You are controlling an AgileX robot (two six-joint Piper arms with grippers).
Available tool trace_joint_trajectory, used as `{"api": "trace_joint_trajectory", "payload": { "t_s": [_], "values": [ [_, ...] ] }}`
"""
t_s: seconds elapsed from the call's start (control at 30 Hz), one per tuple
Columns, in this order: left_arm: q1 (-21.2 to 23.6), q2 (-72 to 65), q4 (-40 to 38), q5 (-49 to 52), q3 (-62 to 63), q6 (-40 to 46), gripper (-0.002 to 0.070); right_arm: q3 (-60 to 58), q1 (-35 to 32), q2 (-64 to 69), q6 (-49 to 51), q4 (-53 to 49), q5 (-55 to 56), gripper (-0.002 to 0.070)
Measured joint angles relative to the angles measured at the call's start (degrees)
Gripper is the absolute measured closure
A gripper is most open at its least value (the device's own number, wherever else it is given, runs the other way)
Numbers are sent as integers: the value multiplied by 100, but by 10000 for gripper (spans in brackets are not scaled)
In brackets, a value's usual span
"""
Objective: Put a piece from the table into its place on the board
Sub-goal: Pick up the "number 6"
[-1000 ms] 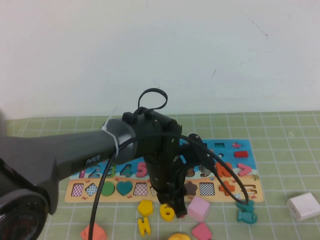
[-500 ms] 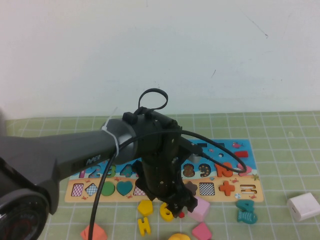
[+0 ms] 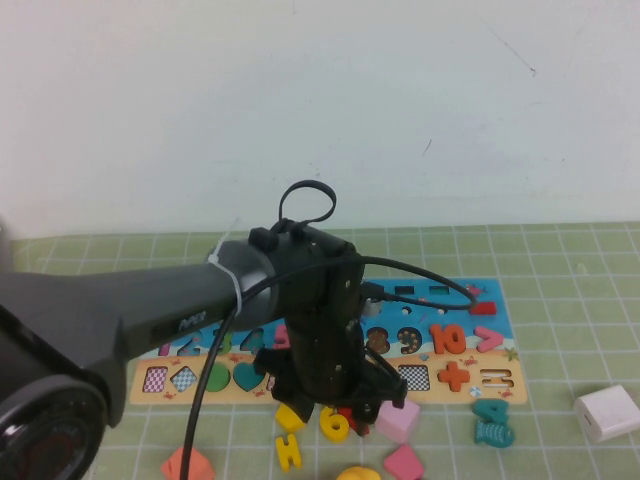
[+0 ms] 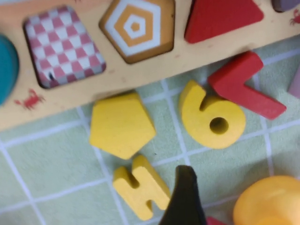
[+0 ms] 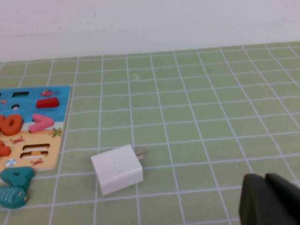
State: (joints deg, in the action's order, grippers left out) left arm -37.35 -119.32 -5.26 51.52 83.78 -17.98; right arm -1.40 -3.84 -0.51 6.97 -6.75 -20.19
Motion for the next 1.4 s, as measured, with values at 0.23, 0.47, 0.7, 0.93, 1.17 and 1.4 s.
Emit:
{"api": "trace_joint_trajectory", "payload": {
  "t_s": [0.23, 0.47, 0.7, 0.93, 1.17, 1.4],
  "values": [
    [0, -354, -74, -34, 28, -1046, 192, 0, 0, 0, 0, 0, 0, 678],
    [0, -491, -114, -47, 28, -1451, 193, 0, 0, 0, 0, 0, 0, 678],
    [0, -552, -88, -158, 28, -1658, 206, 0, 0, 0, 0, 0, 0, 678],
    [0, -665, 55, -330, 28, -1853, 268, 0, 0, 0, 0, 0, 0, 678],
    [0, -665, 92, -528, 28, -1987, 288, 0, 0, 0, 0, 0, -9, 678],
    [0, -665, 201, -618, 28, -2074, 289, 0, 0, 0, 0, 0, -9, 678]
  ]
}}
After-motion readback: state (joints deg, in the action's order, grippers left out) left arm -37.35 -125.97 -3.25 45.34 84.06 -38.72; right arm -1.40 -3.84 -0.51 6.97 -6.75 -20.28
